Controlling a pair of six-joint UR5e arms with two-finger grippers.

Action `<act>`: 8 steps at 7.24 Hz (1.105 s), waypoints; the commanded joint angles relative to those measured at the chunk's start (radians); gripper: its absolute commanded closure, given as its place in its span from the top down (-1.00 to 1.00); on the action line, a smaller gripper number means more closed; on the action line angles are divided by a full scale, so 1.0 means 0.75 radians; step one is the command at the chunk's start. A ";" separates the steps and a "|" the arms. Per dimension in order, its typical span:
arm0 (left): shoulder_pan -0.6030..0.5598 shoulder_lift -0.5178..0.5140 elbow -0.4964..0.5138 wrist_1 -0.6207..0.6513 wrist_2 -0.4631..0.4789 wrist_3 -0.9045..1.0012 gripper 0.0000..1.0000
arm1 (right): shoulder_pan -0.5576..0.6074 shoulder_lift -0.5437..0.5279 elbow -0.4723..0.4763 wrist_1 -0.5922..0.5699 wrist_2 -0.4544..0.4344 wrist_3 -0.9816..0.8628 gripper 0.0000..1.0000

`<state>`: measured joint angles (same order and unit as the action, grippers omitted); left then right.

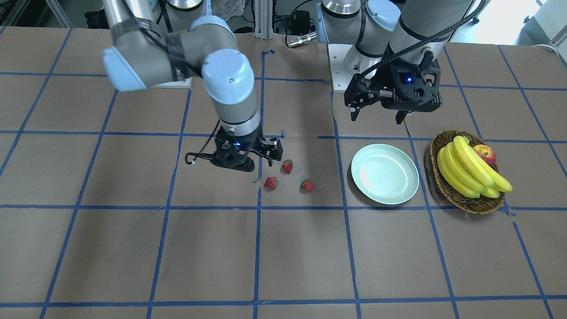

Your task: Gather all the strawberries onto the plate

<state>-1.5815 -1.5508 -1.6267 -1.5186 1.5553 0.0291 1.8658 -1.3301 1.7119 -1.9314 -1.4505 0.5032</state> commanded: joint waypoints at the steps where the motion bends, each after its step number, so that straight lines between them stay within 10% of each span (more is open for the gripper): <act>1: 0.000 0.000 -0.001 0.000 0.000 0.002 1.00 | -0.223 -0.226 -0.036 0.284 -0.116 -0.304 1.00; 8: 0.000 -0.045 -0.032 0.000 -0.006 -0.004 1.00 | -0.303 -0.376 -0.159 0.499 -0.255 -0.382 1.00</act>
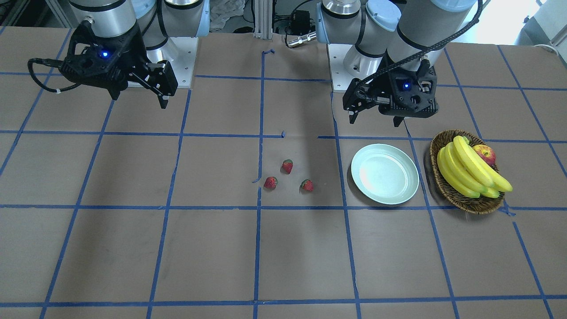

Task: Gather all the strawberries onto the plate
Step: 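Reach the left gripper over the strawberries near the plate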

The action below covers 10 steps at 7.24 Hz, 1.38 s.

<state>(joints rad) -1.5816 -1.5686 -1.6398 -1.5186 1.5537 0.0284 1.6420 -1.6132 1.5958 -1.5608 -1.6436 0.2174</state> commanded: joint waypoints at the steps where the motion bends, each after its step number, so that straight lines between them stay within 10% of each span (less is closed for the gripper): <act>1: -0.016 -0.050 -0.095 0.055 -0.004 -0.003 1.00 | -0.005 0.003 -0.009 0.005 0.033 -0.026 1.00; 5: -0.157 -0.217 -0.298 0.384 0.161 -0.122 0.92 | -0.001 0.003 -0.001 0.009 0.056 -0.091 1.00; 7: -0.164 -0.336 -0.341 0.655 -0.096 -0.166 0.92 | 0.001 0.005 0.006 0.009 0.074 -0.087 1.00; 10: -0.206 -0.501 -0.346 0.752 -0.045 -0.287 0.72 | 0.001 0.005 0.012 0.009 0.077 -0.079 1.00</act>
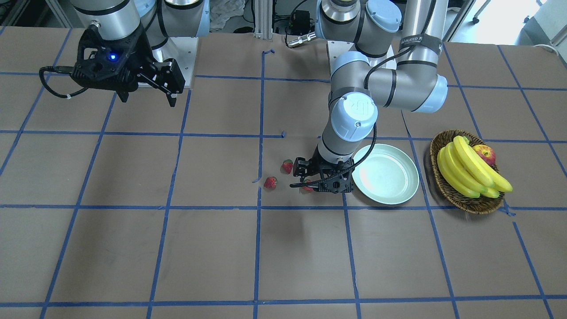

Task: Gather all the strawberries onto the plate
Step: 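Lower the left gripper and grasp the strawberry nearest the plate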

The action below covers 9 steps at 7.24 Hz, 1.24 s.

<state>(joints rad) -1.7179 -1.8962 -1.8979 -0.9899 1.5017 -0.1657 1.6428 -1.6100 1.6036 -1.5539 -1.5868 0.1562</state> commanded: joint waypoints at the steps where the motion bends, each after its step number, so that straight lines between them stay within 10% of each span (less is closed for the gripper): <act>1: -0.045 -0.091 -0.004 0.066 0.041 -0.063 0.72 | 0.000 -0.001 0.001 0.000 0.001 0.004 1.00; 6: -0.078 -0.127 0.000 0.066 0.155 -0.102 -0.82 | 0.000 -0.001 -0.001 0.000 0.001 0.006 1.00; 9: -0.019 -0.002 0.047 -0.117 0.322 0.002 -0.81 | 0.000 0.001 -0.001 -0.002 0.001 0.006 1.00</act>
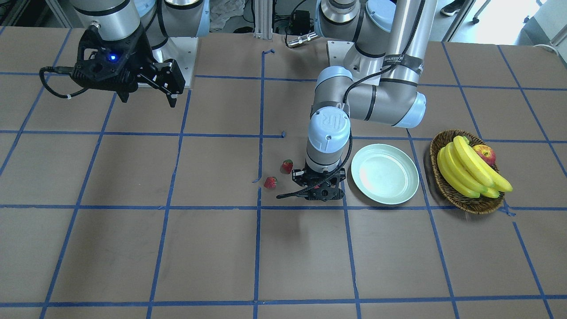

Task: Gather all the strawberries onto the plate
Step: 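Lower the left gripper and grasp the strawberry nearest the plate, then move the strawberry over the plate and open the left gripper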

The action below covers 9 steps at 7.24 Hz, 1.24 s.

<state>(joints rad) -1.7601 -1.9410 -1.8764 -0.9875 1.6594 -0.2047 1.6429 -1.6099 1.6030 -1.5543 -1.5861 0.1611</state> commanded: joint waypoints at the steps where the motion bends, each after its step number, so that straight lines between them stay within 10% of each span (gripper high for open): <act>1: 0.108 0.098 -0.003 -0.186 0.127 0.137 -0.74 | 0.000 -0.001 -0.002 -0.002 0.000 0.002 1.00; 3: 0.290 0.174 -0.162 -0.205 0.196 0.370 -0.74 | 0.000 -0.001 0.000 0.000 0.000 0.002 1.00; 4: 0.354 0.197 -0.228 -0.195 0.207 0.408 -0.37 | 0.000 -0.001 0.000 0.000 0.000 0.002 1.00; 5: 0.355 0.201 -0.229 -0.195 0.189 0.406 0.69 | 0.000 -0.001 0.000 0.000 0.000 0.002 1.00; 9: 0.098 0.220 -0.162 -0.126 -0.054 0.028 0.88 | 0.000 -0.001 0.002 0.000 0.000 0.002 1.00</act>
<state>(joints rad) -1.5913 -1.7650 -2.0244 -1.1093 1.6763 -0.0327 1.6429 -1.6107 1.6044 -1.5539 -1.5861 0.1626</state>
